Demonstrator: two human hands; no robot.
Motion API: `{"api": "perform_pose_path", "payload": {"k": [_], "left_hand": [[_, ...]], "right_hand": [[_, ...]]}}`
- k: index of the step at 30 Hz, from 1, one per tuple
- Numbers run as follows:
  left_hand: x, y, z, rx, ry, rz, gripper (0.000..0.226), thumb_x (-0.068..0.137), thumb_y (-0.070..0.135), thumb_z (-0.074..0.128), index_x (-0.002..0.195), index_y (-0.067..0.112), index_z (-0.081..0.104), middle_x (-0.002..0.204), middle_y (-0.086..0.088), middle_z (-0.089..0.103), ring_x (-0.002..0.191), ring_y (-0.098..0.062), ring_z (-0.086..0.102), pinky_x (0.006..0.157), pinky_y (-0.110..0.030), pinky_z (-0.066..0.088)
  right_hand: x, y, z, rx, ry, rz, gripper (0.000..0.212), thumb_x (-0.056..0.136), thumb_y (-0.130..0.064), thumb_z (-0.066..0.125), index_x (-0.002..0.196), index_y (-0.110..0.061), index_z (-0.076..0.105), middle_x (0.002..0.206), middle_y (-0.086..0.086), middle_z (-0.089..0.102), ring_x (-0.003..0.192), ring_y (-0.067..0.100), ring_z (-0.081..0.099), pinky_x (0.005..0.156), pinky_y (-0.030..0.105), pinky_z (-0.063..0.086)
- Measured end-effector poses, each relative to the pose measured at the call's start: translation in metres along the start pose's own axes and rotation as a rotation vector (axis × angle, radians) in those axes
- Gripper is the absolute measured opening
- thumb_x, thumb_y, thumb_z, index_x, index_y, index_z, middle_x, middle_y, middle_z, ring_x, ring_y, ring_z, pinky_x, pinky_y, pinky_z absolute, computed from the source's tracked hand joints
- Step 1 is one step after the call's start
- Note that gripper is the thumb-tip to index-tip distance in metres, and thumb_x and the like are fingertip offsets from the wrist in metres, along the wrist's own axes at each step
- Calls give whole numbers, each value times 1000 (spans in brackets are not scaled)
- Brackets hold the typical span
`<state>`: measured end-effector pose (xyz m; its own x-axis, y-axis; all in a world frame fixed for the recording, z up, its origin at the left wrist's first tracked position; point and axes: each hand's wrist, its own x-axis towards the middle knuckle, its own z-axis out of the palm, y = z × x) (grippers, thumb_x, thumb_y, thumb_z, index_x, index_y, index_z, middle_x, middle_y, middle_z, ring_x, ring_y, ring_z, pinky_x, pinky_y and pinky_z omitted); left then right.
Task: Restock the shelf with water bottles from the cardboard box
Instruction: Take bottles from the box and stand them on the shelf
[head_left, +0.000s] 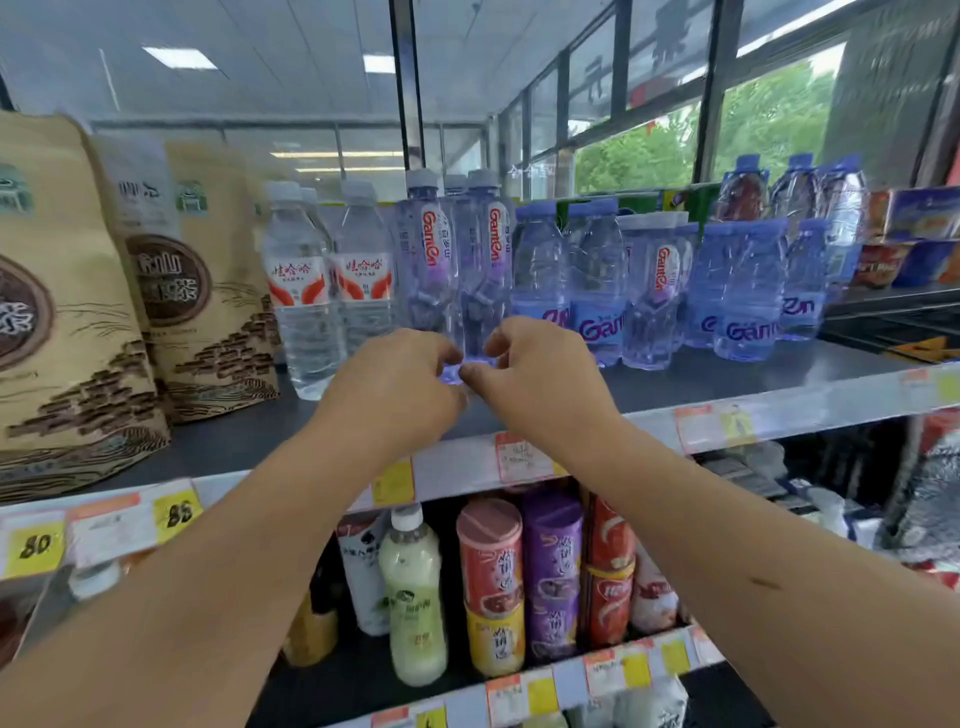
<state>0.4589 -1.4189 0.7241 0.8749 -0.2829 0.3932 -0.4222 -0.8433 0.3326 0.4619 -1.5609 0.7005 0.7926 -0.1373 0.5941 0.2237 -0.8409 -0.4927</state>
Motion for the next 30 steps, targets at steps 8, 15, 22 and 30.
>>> {"api": "perform_pose_path", "payload": {"k": [8, 15, 22, 30], "left_hand": [[-123, 73, 38, 76, 79, -49, 41, 88, 35, 63, 128, 30, 61, 129, -1, 64, 112, -26, 61, 93, -42, 51], [-241, 79, 191, 83, -191, -148, 35, 88, 38, 64, 123, 30, 64, 127, -1, 64, 112, -27, 59, 88, -39, 51], [-385, 29, 386, -20, -527, -285, 38, 87, 37, 64, 124, 31, 63, 121, -6, 66, 102, -31, 62, 82, -38, 52], [-525, -31, 557, -63, -780, -468, 34, 86, 34, 62, 120, 33, 62, 120, -3, 64, 104, -30, 61, 84, -39, 52]], "right_hand": [[-133, 41, -64, 65, -39, -37, 31, 87, -47, 63, 100, -19, 65, 96, -1, 69, 91, 20, 62, 75, 34, 50], [-312, 164, -19, 2, -456, 161, 27, 91, -46, 60, 93, -19, 59, 84, 2, 64, 78, 24, 60, 68, 38, 54], [-531, 298, 87, -171, -940, 474, 20, 92, -37, 55, 87, -18, 58, 81, 4, 63, 78, 28, 62, 61, 32, 50], [-708, 411, 199, -335, -1112, 563, 39, 89, -36, 60, 123, -18, 56, 113, 9, 64, 104, 33, 60, 77, 34, 49]]}}
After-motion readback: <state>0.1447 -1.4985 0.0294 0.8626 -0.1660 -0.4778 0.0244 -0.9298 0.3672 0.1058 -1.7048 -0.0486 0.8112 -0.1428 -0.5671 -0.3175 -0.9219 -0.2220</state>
